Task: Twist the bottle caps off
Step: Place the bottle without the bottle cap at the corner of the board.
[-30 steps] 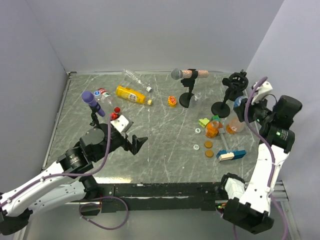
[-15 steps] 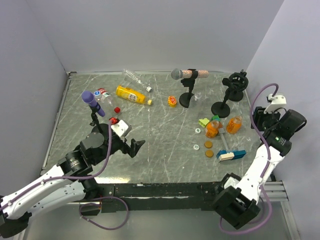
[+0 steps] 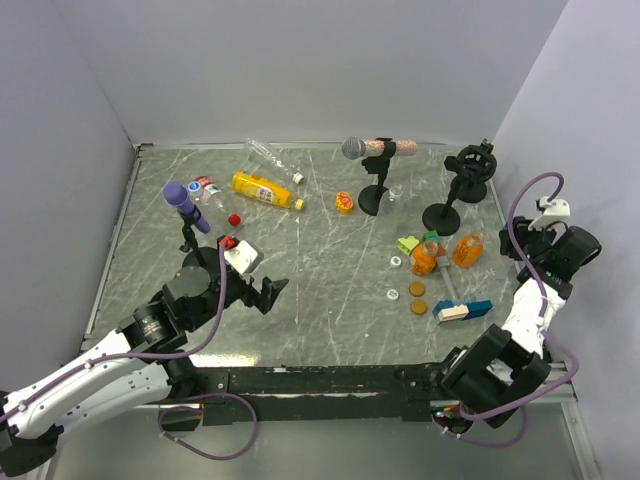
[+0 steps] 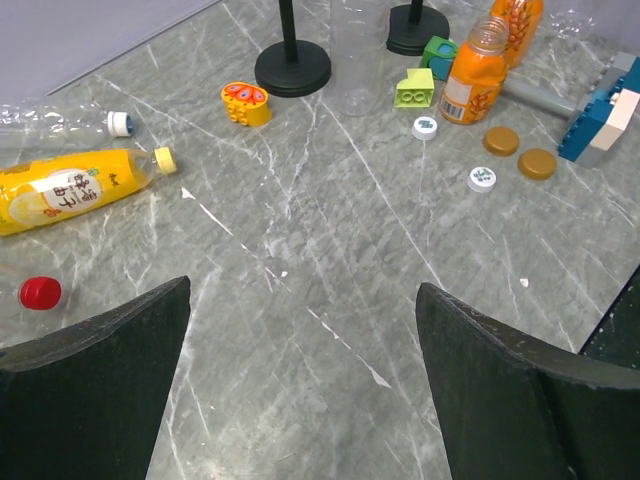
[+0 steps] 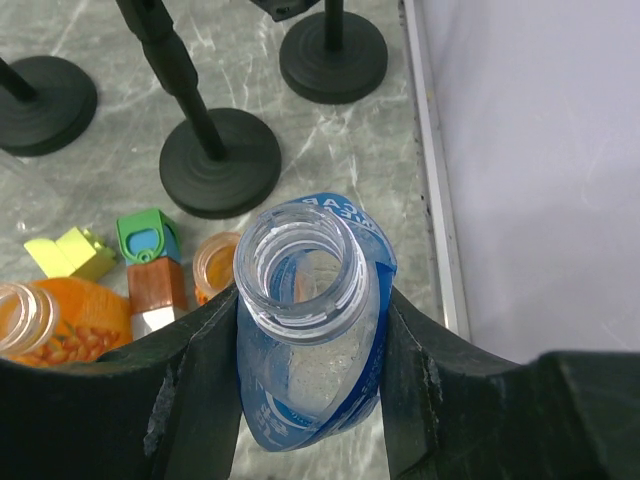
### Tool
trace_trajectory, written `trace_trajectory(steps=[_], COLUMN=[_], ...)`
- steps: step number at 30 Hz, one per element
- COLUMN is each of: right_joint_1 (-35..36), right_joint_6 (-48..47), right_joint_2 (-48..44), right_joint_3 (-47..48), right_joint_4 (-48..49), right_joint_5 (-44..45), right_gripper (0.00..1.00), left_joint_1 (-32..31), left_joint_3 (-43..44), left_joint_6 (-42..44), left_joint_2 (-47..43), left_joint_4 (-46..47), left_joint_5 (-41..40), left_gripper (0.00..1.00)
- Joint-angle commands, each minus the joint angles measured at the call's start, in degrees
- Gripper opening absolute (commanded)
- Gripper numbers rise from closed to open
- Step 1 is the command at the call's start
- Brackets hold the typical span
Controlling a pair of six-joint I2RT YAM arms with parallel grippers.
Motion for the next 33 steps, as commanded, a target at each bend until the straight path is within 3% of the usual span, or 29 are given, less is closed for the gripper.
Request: trace_trajectory(steps=[1,15,22,28,33], right_joint_1=[-0.36,-0.62,-1.15,-1.85,-2.2], right_joint_6=[3.27,1.52,-0.15,-0.33,-0.51], right_joint_2=[2.22,6.44,3.9,2.32,0.12], right_joint_3=[-1.79,-5.22,-6.63,-6.54,-5.93], right_joint_4=[11.94,13.88,13.0,11.6,10.1], right_joint_5=[-3.76,-3.85,-4.46,-4.38,-3.24], right_gripper=[0.34,0.4,0.64,0.76,0.92], left_joint_1=[0.43,0.61,0.52,0.52,0.52], left_joint_3=[-0.35,-0.35,-0.26,-0.26,-0.26], left_joint_6=[0.6,0.6,0.6,0.6,0.6], left_joint_2=[0.3,1.27,1.44,1.18,0.65], left_joint_4=[2.9,2.89,2.72,2.72,2.72], left_joint_5=[-1.62,-1.35,-1.0,-0.74,-0.47], left_gripper=[0.97,0.97,0.97,0.97,0.97])
